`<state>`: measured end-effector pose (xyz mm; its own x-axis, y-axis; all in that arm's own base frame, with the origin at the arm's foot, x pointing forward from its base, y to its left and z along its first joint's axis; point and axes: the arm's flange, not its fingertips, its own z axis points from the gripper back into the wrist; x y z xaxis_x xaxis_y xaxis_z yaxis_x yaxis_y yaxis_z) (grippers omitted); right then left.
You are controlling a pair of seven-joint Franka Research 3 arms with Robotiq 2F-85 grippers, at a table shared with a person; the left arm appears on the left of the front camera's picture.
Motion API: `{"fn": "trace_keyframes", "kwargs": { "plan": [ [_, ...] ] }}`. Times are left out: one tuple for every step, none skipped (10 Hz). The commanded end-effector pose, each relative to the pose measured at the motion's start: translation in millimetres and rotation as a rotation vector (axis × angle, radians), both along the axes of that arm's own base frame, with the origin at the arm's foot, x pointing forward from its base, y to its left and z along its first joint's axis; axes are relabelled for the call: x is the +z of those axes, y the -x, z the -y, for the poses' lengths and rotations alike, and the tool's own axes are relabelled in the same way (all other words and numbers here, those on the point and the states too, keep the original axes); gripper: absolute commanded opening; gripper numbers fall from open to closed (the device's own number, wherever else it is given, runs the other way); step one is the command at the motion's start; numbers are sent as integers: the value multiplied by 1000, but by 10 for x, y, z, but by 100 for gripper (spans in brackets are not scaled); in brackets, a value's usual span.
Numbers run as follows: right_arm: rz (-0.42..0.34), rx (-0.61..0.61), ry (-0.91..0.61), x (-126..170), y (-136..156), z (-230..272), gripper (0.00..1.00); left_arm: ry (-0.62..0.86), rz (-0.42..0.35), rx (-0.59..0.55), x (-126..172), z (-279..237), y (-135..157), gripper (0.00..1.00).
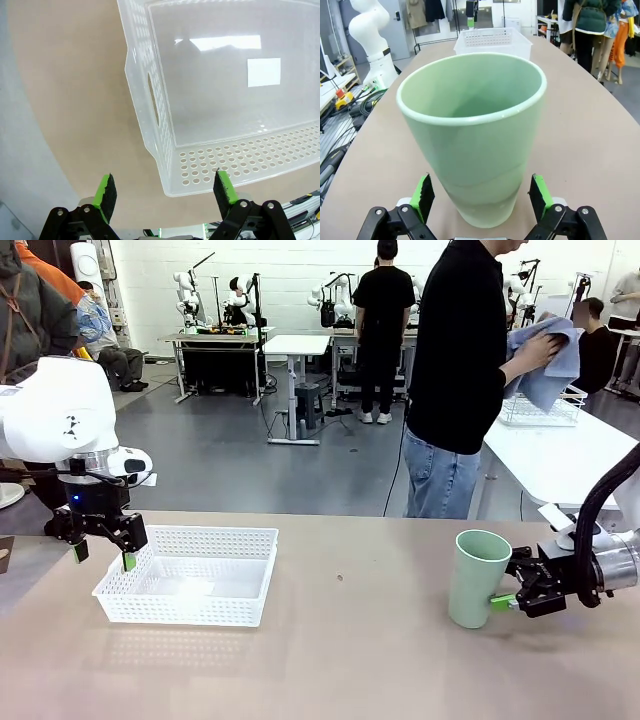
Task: Clean and organize the cups into the basket.
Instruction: Pick up the Organizing basket and move it to the center of the table, then pick up the Reusable plastic cup from the right side of the table and place it inside the Organizing basket.
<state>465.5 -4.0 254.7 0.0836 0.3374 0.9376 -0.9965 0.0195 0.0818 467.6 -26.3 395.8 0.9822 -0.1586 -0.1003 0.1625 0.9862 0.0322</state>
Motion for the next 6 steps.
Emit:
{"fn": "trace_keyframes", "kwargs": {
  "plan": [
    [-9,-15,11,0,-81,-129,100,6,11,4,20,-2,11,100],
    [-13,-11,13,-8,-91,-166,100,6,11,4,20,-2,11,100],
    [-13,-6,13,-10,-98,-198,100,6,11,4,20,-2,11,100],
    [-9,-4,11,3,-112,-244,100,6,11,4,20,-2,11,100],
    [-9,8,15,3,-108,-301,100,6,11,4,20,-2,11,100],
    [-9,17,21,-6,-108,-341,100,6,11,4,20,-2,11,100]
  ]
}}
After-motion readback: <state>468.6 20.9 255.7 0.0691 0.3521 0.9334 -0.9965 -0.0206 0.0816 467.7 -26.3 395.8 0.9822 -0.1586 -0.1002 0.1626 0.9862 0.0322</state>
